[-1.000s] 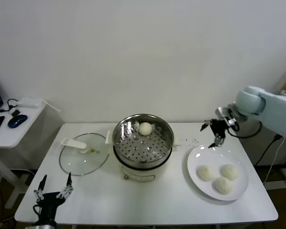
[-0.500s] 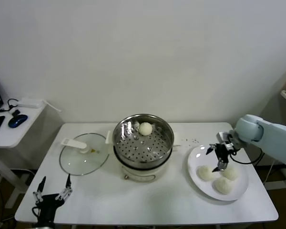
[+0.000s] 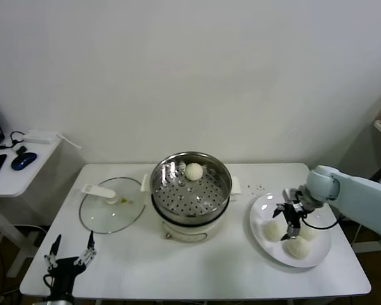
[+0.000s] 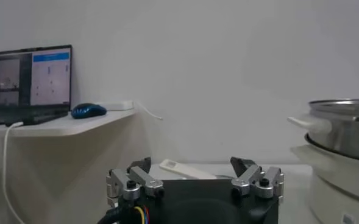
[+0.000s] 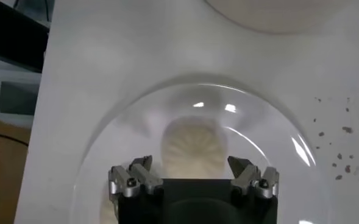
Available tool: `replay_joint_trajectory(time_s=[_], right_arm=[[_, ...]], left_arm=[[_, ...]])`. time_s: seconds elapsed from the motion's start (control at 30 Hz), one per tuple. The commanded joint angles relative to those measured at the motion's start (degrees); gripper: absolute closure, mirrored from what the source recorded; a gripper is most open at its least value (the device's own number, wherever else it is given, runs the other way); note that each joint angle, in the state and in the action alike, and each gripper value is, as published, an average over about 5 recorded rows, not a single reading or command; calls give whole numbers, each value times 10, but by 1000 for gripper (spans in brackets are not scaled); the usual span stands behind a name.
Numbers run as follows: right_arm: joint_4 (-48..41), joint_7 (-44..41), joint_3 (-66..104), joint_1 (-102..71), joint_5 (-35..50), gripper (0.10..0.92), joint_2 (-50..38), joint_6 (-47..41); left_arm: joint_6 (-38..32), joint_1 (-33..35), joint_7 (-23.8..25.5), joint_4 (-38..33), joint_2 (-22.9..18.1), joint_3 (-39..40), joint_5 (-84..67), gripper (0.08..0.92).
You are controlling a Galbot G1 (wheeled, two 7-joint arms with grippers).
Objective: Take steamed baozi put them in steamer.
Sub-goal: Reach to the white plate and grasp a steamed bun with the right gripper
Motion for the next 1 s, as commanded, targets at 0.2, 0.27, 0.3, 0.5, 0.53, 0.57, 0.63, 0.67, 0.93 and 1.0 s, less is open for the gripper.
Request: replay_joint_trajectory(time_s=[0.2,0.27,0.3,0.5,0.53,0.57,0.63,0.67,0.93,1.0], right_arm=[[-22,2,18,-28,-20,203,15,0],[-23,3,22,-33,-21,203,16,0],[-24,3,23,-34,-22,203,17,0],[-31,2,28,-39,-26,205,21,0],[-33,2,30,-40,-26,207,22,1],[-34,2,32,-41,-27,211,23,0],[-36,2,36,-43,-28,233,24,0],[-36,2,36,-44,-28,247,24,0],[-34,1,39,-45,-26,320,25,0],[-32,1,40,-44,-26,321,25,0]], left_arm=[[2,-1,-1,2,-1,0,-2,177],[2,-1,-1,2,-1,0,-2,177],[2,-1,-1,1,-1,0,-2,177],[4,0,-1,0,-1,1,-3,177],[4,0,-1,0,-1,1,-3,177],[4,0,-1,0,-1,1,-3,177],[4,1,-1,-1,-1,0,-3,177],[4,1,-1,-1,-1,0,-4,177],[6,1,-3,-1,0,-1,-7,177],[6,1,-3,-1,0,-1,-7,177]])
